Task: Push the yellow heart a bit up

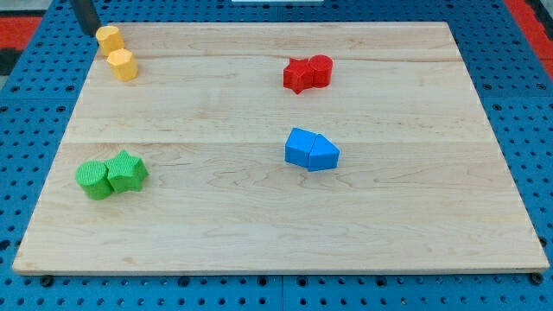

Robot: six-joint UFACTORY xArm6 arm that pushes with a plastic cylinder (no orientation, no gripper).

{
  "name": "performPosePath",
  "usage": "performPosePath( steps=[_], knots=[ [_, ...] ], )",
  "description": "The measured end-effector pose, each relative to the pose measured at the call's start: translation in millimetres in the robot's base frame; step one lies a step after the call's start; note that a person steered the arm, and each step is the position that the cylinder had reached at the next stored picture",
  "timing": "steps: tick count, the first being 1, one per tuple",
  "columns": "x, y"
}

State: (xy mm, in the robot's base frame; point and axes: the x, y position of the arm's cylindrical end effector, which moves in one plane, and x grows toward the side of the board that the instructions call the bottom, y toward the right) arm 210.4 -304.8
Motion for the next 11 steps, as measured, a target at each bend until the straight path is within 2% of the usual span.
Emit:
performPosePath(
  steps=[3, 4, 6, 11],
  knots=[
    [59, 0],
    [66, 4],
    [39, 26],
    [35, 55]
  ],
)
